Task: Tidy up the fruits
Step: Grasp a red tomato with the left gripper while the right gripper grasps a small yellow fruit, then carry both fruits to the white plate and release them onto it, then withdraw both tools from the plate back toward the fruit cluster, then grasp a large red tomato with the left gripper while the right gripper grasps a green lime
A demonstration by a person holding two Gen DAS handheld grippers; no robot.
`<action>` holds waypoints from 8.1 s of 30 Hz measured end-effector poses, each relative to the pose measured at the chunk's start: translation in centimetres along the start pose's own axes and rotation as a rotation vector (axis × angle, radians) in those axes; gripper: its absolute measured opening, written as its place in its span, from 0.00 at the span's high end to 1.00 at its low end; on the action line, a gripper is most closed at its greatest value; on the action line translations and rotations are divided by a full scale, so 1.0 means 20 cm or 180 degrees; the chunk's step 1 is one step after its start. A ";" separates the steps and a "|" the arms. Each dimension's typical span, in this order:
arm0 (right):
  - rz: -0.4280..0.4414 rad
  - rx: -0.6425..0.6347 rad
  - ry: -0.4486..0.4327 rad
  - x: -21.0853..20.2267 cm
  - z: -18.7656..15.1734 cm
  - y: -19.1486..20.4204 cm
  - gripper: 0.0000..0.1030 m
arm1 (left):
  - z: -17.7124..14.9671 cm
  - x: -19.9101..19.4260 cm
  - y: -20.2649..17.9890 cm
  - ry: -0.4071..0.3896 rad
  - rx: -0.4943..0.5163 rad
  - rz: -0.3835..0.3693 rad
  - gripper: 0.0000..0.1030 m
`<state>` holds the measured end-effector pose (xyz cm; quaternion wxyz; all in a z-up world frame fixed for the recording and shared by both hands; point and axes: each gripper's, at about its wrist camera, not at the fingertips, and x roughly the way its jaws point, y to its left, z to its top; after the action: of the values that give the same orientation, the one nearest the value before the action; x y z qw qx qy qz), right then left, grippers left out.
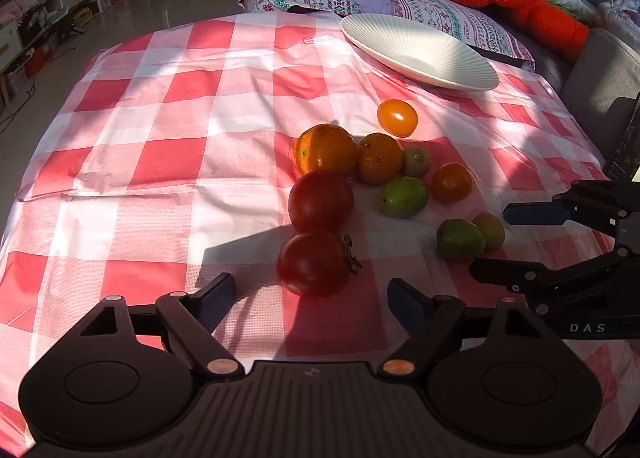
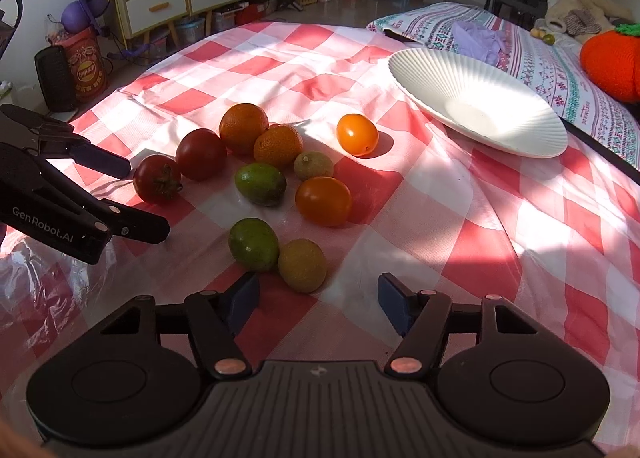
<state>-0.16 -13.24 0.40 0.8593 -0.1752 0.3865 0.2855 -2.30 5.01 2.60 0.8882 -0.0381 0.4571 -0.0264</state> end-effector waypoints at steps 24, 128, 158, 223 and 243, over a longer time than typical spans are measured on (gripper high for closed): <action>0.0160 0.0100 -0.0106 -0.02 0.06 -0.02 0.78 | 0.00 -0.02 -0.01 -0.0222 -0.0072 -0.0213 0.59; -0.0438 0.1326 -0.0600 -0.18 0.27 -0.51 0.00 | 0.42 0.03 -0.25 -0.0648 0.0333 -0.0185 0.01; -0.0001 0.0205 0.0026 -0.01 -0.07 -0.06 0.00 | -0.01 0.14 -0.03 -0.0560 0.0585 -0.0028 0.01; 0.0450 0.0511 -0.0251 0.00 0.05 0.00 0.58 | 0.05 0.10 0.01 -0.0497 0.0265 -0.0364 0.61; 0.0416 0.0531 -0.0394 -0.09 0.11 -0.03 0.76 | 0.11 0.03 0.00 -0.0563 0.0100 -0.0580 0.61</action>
<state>0.58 -13.14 3.23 0.8727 -0.0596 0.3656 0.3179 -0.15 5.15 3.50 0.9194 -0.0677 0.3712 -0.1107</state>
